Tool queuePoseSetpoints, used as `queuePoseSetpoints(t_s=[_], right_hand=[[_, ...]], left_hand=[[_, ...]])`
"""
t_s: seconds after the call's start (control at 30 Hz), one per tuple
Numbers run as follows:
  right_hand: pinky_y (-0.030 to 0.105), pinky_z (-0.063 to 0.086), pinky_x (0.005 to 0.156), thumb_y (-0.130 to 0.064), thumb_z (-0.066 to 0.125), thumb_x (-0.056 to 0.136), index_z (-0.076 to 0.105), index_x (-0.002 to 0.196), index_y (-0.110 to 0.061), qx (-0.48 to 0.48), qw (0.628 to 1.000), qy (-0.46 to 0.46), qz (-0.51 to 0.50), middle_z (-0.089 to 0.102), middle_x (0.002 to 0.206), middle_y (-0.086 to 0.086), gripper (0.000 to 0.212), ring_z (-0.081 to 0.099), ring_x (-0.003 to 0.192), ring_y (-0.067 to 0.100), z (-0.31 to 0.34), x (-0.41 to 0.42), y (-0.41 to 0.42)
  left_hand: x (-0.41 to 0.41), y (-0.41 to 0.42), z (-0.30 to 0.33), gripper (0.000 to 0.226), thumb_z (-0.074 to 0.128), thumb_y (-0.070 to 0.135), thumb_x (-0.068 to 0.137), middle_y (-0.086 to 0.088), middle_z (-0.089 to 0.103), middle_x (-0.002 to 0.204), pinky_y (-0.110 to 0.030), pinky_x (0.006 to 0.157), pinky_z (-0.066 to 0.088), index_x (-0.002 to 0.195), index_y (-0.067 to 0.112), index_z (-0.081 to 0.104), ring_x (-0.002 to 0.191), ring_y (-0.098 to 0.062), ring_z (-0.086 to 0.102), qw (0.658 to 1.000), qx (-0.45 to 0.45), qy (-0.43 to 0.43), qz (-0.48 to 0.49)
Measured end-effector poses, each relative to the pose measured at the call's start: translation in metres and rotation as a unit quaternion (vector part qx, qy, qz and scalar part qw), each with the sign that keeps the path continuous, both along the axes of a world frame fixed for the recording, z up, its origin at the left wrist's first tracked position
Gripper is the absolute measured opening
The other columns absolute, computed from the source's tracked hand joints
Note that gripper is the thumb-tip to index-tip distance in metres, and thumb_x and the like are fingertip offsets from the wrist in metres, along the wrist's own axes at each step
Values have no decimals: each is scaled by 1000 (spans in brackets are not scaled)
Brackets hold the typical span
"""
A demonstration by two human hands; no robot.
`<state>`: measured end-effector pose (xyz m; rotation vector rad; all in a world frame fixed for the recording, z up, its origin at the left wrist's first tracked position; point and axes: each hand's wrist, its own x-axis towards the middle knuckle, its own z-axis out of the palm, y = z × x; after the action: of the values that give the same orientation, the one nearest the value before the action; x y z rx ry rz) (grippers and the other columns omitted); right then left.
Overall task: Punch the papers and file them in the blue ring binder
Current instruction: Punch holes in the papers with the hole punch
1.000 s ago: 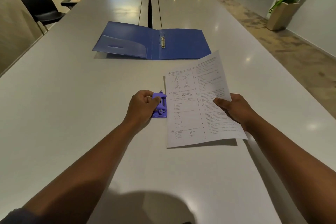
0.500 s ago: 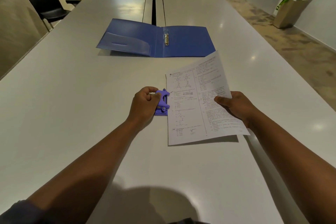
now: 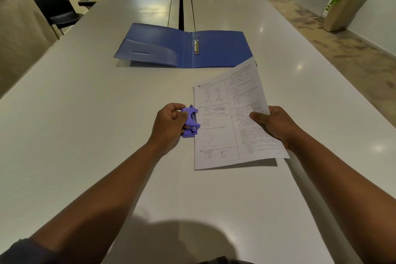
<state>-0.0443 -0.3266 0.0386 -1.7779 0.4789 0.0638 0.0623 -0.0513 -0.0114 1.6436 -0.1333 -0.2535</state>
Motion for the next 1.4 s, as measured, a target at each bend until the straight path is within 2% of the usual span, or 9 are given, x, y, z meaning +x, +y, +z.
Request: queuePoseSetpoints(t_s=[0.2,0.37,0.73,0.97,1.13,1.4], right_hand=[[18,55,50,-19,59,102,67,113,-15,-24,1000,1,3,76,98,-1,14,76,66,11,1,10,-2],[19,56,50,-18,58,102,66,115,-15,-34,999,-6,11,75,99,-1,15,76,66,13,8,20,-6],[23,58,55,-17,59,102,66,115,-13,-17,998,13,54,76,101,2,15,78,72,17,5,19,-13],[22,59,59,-15,58,102,66,122,-8,7,999,-1,48,75,105,5,22,78,75,17,-3,15,-8],[20,58,57,-15,58,102,67,118,-10,27,999,-3,37,76,105,6,19,78,73,15,-3,10,-6],[24,59,57,-18,60,102,70,112,-14,17,999,10,46,79,99,3,15,78,75,21,-3,3,-11]], left_hand=[[0,0,1,21,59,8,100,-14,68,90,-20,53,50,120,0,60,58,-12,65,1000,-11,4,-8],[-1,0,1,22,59,7,100,-13,69,87,-20,53,50,120,-1,60,56,-11,64,1000,-10,5,-6],[-2,-1,3,19,60,7,100,-11,71,87,-20,53,51,118,1,61,58,-11,66,1000,-13,0,-6],[-2,0,4,21,60,8,100,-14,68,91,-19,54,51,119,-1,60,57,-10,65,1000,-9,-1,-8],[-2,1,2,18,61,9,100,-13,69,88,-20,53,51,116,3,62,55,-9,62,1000,5,-12,1],[-1,0,2,18,62,10,99,-13,70,88,-23,54,50,116,4,63,55,-11,63,1000,12,-12,9]])
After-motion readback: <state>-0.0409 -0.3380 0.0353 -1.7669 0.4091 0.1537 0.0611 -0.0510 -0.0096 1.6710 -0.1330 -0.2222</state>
